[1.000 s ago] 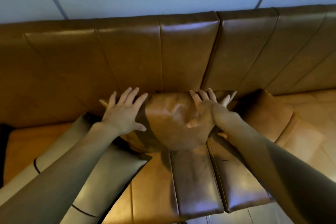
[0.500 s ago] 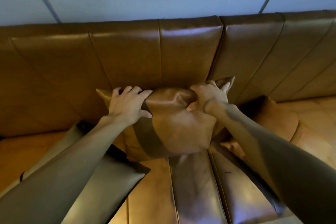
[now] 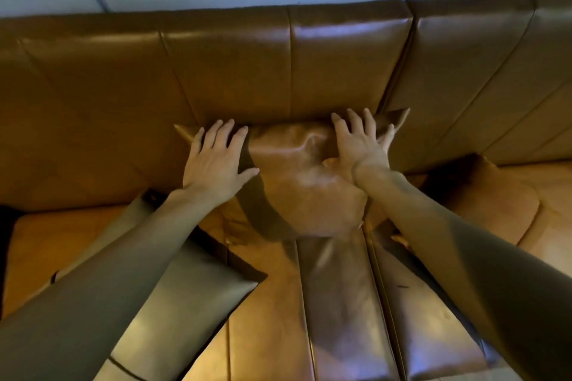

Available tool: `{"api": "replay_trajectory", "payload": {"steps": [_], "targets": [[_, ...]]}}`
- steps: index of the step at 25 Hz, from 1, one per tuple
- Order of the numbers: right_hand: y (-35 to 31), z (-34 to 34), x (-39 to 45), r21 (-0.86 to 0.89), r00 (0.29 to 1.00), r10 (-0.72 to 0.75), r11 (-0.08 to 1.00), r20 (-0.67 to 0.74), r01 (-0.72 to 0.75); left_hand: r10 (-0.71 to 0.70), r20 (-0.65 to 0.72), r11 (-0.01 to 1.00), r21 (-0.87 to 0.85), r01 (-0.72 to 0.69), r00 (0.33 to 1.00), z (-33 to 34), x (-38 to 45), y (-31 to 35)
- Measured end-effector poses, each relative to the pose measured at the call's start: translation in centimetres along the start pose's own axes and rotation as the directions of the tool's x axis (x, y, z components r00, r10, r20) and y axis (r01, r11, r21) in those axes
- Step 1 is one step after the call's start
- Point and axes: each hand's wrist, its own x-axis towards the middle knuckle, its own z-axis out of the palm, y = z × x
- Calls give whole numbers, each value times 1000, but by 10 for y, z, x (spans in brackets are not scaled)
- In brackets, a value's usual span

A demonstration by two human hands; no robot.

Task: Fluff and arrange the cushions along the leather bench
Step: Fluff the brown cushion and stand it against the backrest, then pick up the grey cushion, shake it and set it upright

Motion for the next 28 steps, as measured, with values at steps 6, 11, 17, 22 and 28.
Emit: {"api": "replay_trajectory", "payload": {"steps": [6, 11, 17, 22, 28], "targets": [[-82, 13, -60, 130, 930, -251, 947, -267, 293, -248, -72, 890, -411, 198, 966, -9, -49, -26], [-172, 69, -112, 203, 856, -442, 843, -268, 498, -506, 289, 472, -695, 542, 812, 19, -130, -77], [-247, 173, -146, 303, 818, -554, 814, 153, 495, -733, 532, 130, -502, 855, 424, 106, -288, -162], [-295, 221, -156, 271, 815, -539, 834, 212, 481, -853, 476, -70, -509, 858, 213, 139, -330, -208], [-323, 240, -166, 291, 806, -501, 859, 316, 420, -828, 561, -350, -503, 790, -10, 169, -355, -224]]}}
